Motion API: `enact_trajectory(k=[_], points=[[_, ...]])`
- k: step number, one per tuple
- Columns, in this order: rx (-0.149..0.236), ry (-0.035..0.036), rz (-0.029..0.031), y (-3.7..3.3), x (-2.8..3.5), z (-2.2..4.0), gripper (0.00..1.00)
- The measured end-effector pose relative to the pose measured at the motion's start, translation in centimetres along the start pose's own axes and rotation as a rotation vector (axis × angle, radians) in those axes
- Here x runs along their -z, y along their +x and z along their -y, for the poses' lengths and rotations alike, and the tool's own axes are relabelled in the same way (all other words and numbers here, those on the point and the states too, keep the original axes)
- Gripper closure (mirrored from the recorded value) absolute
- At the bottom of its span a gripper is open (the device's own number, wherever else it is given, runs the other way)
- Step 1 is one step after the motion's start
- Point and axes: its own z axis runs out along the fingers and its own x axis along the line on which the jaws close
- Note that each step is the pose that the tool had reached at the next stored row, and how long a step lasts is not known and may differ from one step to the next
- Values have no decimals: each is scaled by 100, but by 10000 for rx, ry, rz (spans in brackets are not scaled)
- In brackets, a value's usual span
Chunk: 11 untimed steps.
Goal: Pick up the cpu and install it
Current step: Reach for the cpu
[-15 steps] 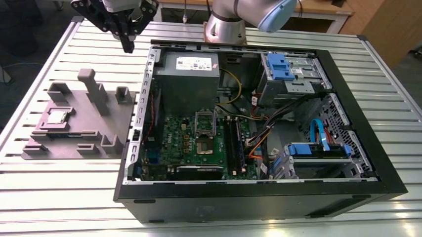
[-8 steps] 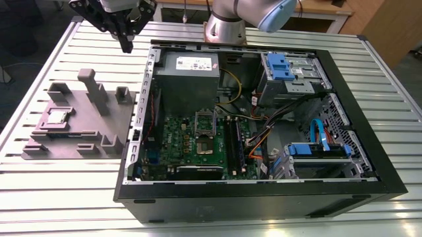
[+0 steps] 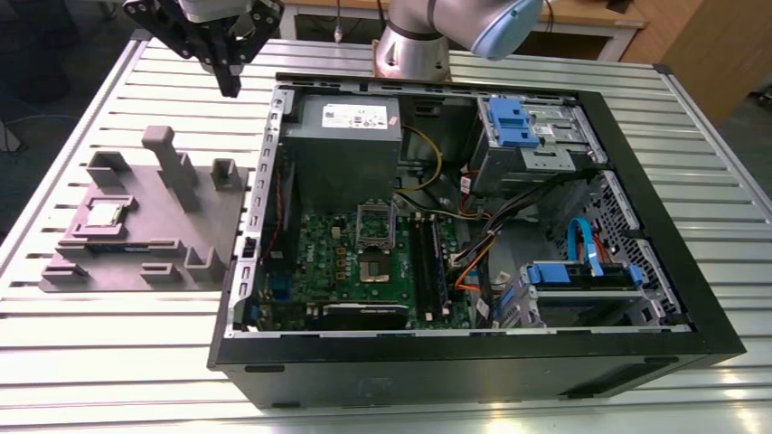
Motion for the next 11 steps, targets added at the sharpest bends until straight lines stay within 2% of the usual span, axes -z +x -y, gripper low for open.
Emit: enact_trajectory(k=[11], points=[[0,0,1,54,0,4,89]])
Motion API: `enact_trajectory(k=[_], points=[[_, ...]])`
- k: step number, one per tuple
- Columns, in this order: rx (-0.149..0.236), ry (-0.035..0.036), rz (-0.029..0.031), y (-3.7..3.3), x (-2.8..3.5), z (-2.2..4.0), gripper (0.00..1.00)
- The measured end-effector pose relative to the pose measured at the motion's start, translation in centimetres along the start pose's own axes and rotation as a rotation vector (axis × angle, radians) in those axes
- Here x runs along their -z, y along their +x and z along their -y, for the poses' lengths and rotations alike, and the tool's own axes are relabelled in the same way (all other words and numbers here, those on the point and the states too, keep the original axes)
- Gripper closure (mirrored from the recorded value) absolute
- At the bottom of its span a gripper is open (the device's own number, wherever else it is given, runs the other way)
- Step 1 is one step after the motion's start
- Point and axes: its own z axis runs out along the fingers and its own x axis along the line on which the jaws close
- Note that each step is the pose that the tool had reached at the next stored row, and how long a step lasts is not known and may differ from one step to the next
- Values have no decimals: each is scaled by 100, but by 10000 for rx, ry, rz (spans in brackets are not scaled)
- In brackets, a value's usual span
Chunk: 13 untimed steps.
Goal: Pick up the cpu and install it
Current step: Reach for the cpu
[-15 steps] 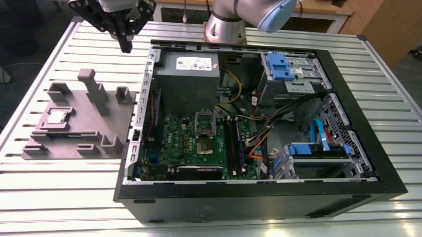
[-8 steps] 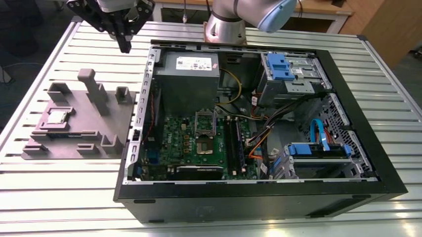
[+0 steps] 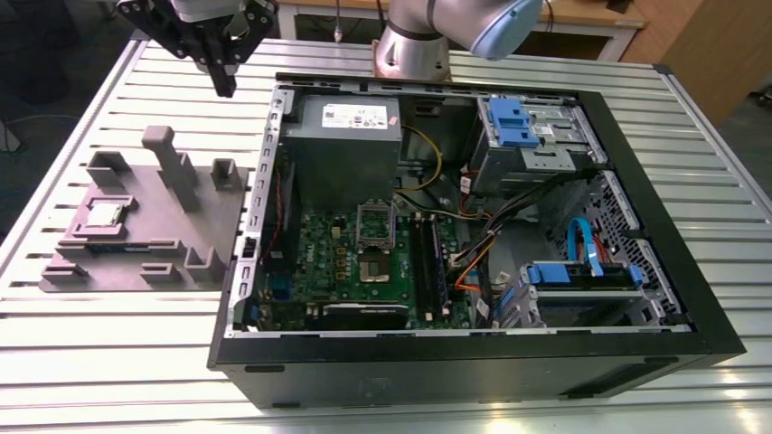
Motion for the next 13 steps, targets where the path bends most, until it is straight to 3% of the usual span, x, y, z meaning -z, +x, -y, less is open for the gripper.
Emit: enact_trajectory(k=[6,13], points=[[1,0,-2,30,0,2,89],[-3,3,-67,43,-5,4,89]])
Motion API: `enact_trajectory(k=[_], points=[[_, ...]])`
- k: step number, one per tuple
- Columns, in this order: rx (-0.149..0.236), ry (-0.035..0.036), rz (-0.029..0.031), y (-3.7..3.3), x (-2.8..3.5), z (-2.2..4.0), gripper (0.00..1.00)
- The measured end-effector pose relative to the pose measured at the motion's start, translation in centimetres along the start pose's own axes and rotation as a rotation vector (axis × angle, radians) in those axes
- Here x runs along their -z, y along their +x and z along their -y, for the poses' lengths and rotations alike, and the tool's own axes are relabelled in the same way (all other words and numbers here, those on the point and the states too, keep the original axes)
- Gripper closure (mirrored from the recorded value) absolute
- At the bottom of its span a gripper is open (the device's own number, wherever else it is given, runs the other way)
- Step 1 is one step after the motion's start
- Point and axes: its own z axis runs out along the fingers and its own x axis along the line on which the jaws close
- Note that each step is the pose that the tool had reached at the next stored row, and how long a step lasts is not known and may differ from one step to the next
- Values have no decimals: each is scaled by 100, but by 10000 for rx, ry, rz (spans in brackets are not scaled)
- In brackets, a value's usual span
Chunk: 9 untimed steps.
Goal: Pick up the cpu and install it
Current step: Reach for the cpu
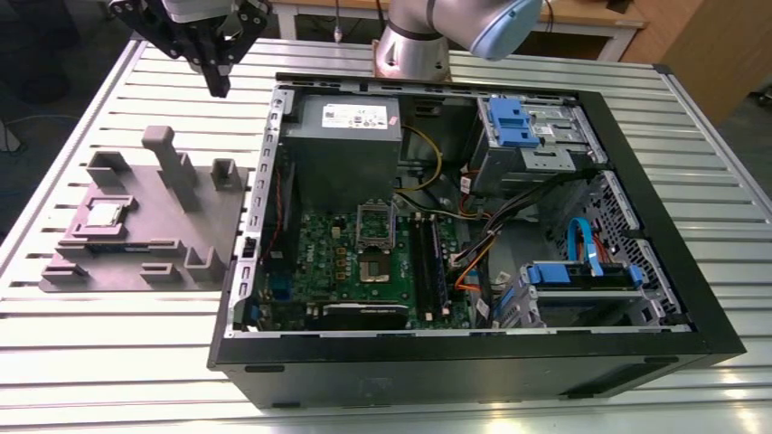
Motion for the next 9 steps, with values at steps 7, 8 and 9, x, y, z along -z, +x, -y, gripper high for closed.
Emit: enact_trajectory(k=[7,8,9], points=[[-1,2,-32,63,-8,5,89],[-1,3,-34,76,-8,6,89],[-1,2,-35,85,-9,7,89]])
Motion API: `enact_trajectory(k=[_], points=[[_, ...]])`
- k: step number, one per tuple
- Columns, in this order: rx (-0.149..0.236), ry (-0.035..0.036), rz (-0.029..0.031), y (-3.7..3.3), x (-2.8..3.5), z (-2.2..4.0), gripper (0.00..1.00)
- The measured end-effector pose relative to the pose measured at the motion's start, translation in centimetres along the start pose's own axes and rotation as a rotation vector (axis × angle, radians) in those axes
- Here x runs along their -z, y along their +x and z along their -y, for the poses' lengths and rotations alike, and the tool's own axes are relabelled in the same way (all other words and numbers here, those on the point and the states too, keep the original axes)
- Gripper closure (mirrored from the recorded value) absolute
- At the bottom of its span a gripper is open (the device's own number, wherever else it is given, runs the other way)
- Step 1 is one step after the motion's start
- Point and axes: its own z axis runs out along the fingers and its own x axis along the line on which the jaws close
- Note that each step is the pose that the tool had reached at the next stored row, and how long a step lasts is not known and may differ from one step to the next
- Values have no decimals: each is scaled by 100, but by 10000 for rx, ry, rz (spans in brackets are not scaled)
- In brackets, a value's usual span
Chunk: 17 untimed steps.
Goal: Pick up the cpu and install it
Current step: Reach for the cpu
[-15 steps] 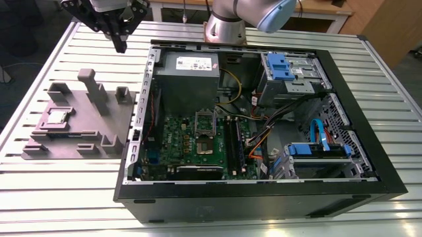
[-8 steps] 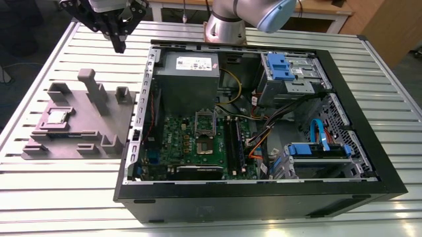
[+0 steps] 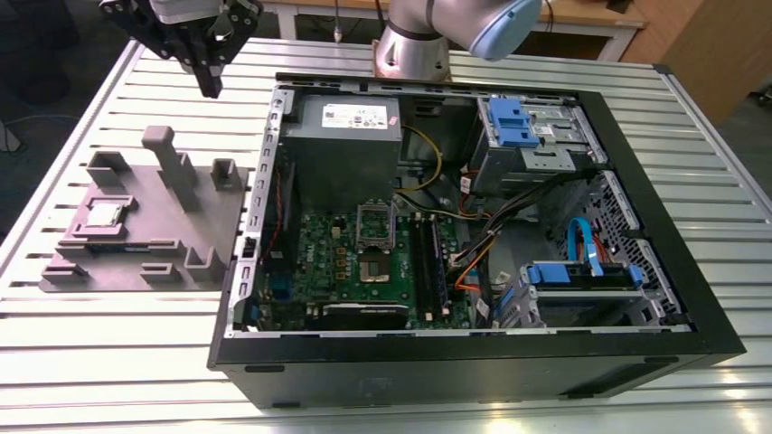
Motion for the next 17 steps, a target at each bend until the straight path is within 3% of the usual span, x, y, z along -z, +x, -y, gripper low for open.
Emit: enact_trajectory(k=[17], points=[[0,0,-2,61,0,6,89]])
